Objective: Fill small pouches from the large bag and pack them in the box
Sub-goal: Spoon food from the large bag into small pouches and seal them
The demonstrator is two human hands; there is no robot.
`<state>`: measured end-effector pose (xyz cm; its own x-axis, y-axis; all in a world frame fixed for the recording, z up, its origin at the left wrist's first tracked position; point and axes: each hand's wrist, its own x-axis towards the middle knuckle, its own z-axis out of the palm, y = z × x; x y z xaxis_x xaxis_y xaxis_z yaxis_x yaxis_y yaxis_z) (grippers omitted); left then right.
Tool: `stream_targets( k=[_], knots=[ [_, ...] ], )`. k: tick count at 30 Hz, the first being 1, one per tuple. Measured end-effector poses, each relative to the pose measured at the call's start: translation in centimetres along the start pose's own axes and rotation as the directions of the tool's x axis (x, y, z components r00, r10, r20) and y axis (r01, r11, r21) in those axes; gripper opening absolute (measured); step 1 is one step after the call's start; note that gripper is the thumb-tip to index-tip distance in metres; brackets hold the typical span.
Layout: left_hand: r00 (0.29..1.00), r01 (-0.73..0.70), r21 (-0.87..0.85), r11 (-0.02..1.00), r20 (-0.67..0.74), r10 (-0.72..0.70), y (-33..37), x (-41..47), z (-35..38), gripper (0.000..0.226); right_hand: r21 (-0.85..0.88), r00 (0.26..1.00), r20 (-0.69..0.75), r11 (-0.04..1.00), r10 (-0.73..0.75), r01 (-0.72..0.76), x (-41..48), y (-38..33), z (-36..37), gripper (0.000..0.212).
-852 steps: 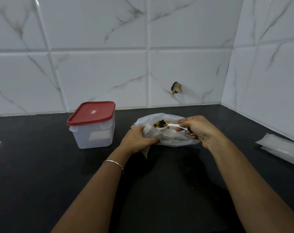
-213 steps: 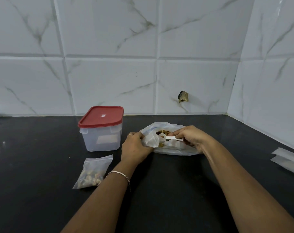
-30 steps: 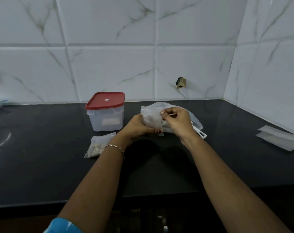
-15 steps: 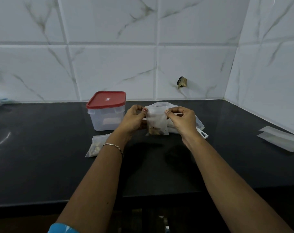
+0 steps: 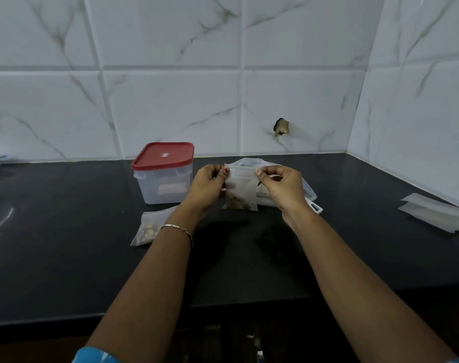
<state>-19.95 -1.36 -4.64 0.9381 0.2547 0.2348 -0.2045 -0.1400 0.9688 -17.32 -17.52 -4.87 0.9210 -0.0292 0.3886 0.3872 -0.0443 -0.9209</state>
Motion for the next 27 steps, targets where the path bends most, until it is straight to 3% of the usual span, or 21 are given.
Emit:
stream_targets(
  k=[4,9,13,17,22,27],
  knots=[
    [0.999,-0.022,-0.029,0.999,0.044,0.023,0.14,-0.22,0.14,0.026,-0.069,1.0,-0.005,0.997,-0.024,0.024,-0.03,-0.16,0.05,0.013],
    [0.995,-0.077,0.056,0.995,0.069,0.073,0.18,-0.43,0.34,0.011,-0.144,0.998,0.017,0.988,-0.062,0.064,-0.1,-0.08,0.18,0.011],
    [0.996,-0.092,0.092,0.992,0.013,0.091,0.18,-0.32,0.3,0.011,-0.028,0.997,0.057,0.999,-0.044,0.046,-0.28,-0.27,0.23,0.009],
    [0.994,-0.106,0.106,0.989,0.015,0.105,0.1,-0.22,0.31,0.011,0.05,0.991,0.133,0.998,-0.029,0.022,-0.55,-0.28,0.32,0.026],
    [0.989,-0.133,0.107,0.985,0.077,0.125,0.2,-0.46,0.59,0.01,0.013,0.996,0.085,1.0,-0.023,0.022,-0.44,-0.33,0.14,0.007],
    [0.974,-0.182,0.045,0.982,0.142,0.175,0.52,-1.07,0.64,0.005,-0.049,0.994,0.079,0.995,-0.081,0.085,-0.18,0.03,0.27,0.009]
  ],
)
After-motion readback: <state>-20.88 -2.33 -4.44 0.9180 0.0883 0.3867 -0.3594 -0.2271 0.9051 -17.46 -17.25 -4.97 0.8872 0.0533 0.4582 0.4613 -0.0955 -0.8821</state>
